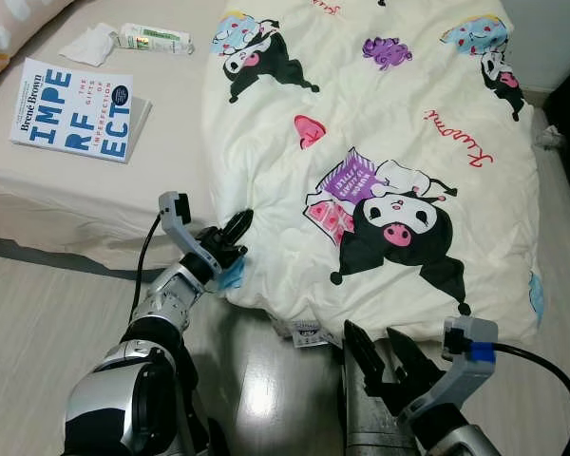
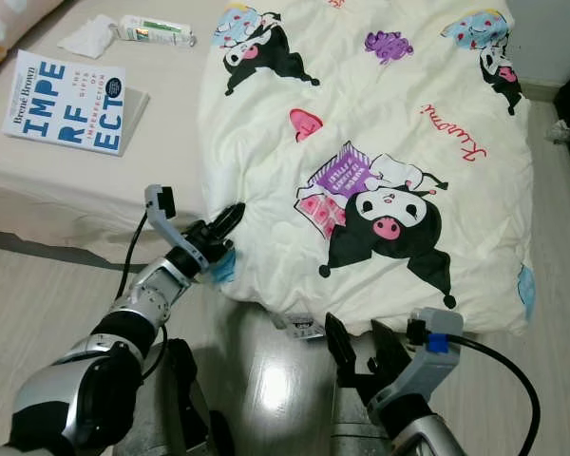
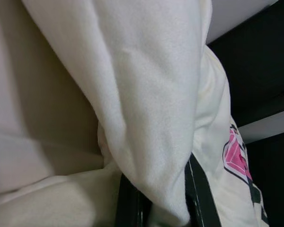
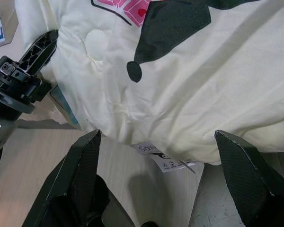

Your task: Clean up the room

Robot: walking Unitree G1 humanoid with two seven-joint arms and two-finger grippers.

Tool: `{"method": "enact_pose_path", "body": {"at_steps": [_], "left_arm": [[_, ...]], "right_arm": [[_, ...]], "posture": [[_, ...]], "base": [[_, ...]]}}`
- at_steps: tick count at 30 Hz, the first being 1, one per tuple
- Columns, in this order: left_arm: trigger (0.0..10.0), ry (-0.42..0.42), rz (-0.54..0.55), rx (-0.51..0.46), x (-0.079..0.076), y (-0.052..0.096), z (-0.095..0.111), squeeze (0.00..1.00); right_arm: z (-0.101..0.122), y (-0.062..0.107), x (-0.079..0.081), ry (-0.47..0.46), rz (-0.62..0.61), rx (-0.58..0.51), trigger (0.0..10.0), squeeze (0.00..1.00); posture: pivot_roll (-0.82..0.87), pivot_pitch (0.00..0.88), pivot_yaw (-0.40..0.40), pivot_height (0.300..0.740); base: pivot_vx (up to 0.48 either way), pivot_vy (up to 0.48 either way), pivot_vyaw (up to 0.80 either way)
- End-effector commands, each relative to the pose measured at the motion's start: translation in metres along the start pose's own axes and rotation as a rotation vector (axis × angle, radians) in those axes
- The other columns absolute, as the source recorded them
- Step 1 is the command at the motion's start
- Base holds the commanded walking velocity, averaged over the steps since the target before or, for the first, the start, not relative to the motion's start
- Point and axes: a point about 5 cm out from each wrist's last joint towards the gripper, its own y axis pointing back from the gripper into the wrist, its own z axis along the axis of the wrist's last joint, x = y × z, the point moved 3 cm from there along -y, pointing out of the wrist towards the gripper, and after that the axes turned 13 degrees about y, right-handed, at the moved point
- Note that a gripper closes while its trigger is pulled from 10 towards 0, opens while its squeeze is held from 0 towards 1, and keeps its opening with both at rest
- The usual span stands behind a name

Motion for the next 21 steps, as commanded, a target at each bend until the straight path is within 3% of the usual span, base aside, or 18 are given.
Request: {"method": "enact_pose_path", "body": {"at_steps": [1, 2, 7, 10, 12, 15, 21], "left_arm": [[0.0, -0.108, 0.082, -0.027, 0.007, 0.003, 0.018, 0.0], [0.0, -0.155, 0.125, -0.051, 0.011, 0.004, 0.03, 0.0], [0.0, -0.214, 0.201, -0.098, 0.016, 0.009, 0.051, 0.0], [0.0, -0.326, 0.407, -0.202, 0.031, 0.027, 0.096, 0.0], [0.0, -0.326, 0.407, -0.202, 0.031, 0.027, 0.096, 0.0], [0.0, -0.42, 0.594, -0.255, 0.047, 0.056, 0.128, 0.0], [0.0, -0.453, 0.671, -0.261, 0.055, 0.069, 0.134, 0.0]], "right_arm": [[-0.009, 0.003, -0.006, -0.021, -0.03, 0.034, 10.0, 0.0], [-0.009, 0.002, -0.006, -0.02, -0.031, 0.032, 10.0, 0.0], [-0.008, 0.001, -0.007, -0.018, -0.033, 0.031, 10.0, 0.0], [-0.008, 0.0, -0.008, -0.016, -0.036, 0.029, 10.0, 0.0], [-0.008, 0.0, -0.008, -0.016, -0.036, 0.029, 10.0, 0.0], [-0.008, -0.002, -0.009, -0.015, -0.039, 0.027, 10.0, 0.0], [-0.008, -0.003, -0.01, -0.012, -0.04, 0.026, 10.0, 0.0]], "posture": [[-0.29, 0.497, 0.047, 0.497], [-0.29, 0.497, 0.047, 0.497], [-0.29, 0.495, 0.048, 0.497], [-0.29, 0.494, 0.05, 0.497], [-0.29, 0.494, 0.05, 0.497], [-0.28, 0.488, 0.053, 0.497], [-0.28, 0.485, 0.051, 0.497]], "base": [[0.0, 0.0, 0.0], [0.0, 0.0, 0.0], [0.0, 0.0, 0.0], [0.0, 0.0, 0.0], [0.0, 0.0, 0.0], [0.0, 0.0, 0.0], [0.0, 0.0, 0.0]]}}
